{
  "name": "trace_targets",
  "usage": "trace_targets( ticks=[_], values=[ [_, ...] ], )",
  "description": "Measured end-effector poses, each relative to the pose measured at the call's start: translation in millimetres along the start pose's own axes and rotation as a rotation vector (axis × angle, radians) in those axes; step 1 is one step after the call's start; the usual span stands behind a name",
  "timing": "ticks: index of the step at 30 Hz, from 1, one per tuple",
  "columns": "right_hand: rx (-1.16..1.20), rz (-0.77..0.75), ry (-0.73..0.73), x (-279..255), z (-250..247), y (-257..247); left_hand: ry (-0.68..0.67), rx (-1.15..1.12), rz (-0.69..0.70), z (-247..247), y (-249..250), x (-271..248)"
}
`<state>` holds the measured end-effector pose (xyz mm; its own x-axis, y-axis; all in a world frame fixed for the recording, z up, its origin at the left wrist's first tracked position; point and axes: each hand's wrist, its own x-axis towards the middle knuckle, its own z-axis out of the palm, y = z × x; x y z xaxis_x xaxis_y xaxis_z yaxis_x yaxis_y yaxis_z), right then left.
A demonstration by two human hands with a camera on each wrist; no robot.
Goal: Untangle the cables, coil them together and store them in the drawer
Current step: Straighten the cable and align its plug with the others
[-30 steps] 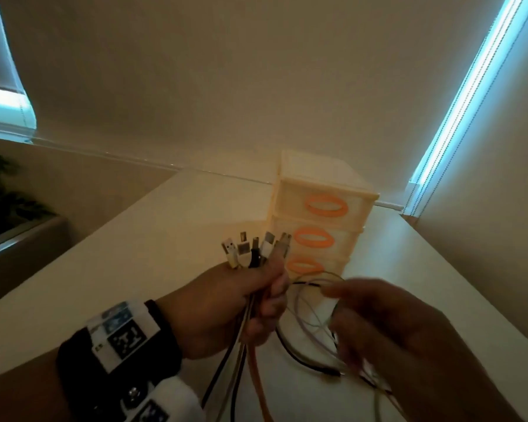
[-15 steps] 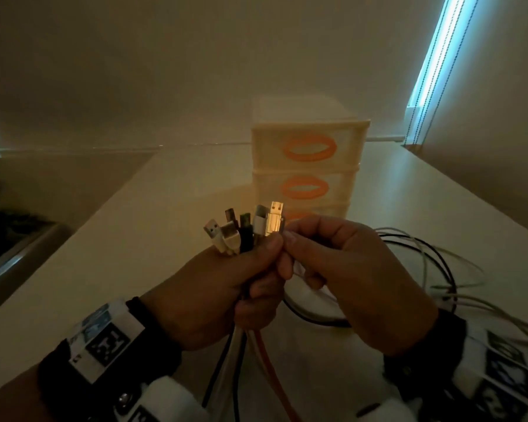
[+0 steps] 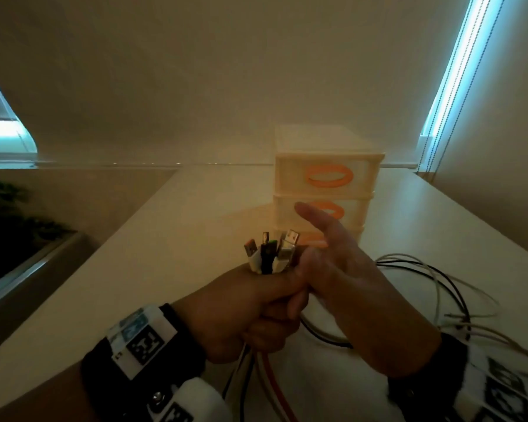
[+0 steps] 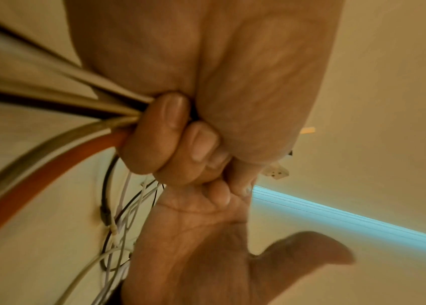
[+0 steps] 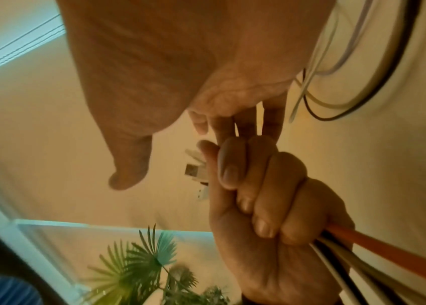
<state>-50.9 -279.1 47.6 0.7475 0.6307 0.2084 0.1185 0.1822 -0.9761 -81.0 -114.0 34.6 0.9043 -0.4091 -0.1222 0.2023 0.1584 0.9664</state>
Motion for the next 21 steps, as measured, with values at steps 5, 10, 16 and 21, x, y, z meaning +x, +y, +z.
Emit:
trace_targets(
  ticks=[5, 10, 16, 21],
  values=[
    [-0.58, -0.161, 0.026, 12.0, 25.0, -9.2, 0.071, 0.073, 0.034, 5.6, 5.7, -5.1],
    [-0.874, -0.152, -0.097, 28.1, 40.1, -29.3, 0.204, 0.059, 0.07, -0.1, 6.9, -9.8],
    [-0.964, -0.189, -0.238, 55.9, 53.9, -42.2, 0.344, 0.057, 0.206, -6.1, 13.6, -14.2],
    [-0.881, -0.199, -0.113, 76.8, 65.6, -54.0, 0.283, -0.042, 0.239, -13.7, 27.2, -14.9]
  ],
)
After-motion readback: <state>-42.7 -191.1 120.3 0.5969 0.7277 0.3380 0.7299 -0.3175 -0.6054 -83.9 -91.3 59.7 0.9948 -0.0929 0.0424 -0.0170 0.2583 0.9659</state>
